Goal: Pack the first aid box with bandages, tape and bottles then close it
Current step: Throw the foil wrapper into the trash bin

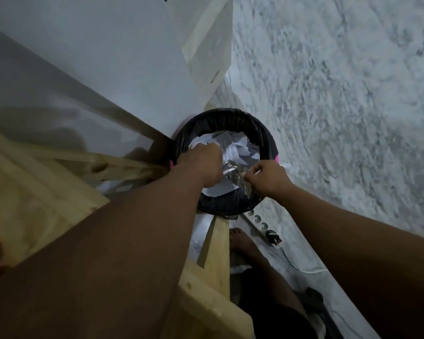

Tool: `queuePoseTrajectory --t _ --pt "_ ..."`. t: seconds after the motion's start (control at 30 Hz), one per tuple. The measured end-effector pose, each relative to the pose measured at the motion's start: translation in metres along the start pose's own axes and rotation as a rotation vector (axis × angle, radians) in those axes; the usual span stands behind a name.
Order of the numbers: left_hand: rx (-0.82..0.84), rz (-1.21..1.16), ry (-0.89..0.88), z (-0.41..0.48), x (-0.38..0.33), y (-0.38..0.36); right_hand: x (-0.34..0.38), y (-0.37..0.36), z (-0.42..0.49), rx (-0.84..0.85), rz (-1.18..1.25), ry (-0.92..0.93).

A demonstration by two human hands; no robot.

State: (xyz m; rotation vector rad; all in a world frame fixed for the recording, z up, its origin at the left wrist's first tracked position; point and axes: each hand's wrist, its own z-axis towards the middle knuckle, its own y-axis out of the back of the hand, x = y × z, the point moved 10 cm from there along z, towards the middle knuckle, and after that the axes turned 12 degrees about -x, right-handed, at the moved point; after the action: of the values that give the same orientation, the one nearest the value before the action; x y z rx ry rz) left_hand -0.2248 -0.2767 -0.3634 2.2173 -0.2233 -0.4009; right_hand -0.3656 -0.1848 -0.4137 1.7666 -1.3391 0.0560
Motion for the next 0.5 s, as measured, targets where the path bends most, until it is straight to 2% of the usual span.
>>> queuePoseTrajectory --t 0.5 --pt "0.064 -0.083 0.008 -0.025 -0.011 0.017 0.014 0.031 -0.005 0.03 -0.046 0.011"
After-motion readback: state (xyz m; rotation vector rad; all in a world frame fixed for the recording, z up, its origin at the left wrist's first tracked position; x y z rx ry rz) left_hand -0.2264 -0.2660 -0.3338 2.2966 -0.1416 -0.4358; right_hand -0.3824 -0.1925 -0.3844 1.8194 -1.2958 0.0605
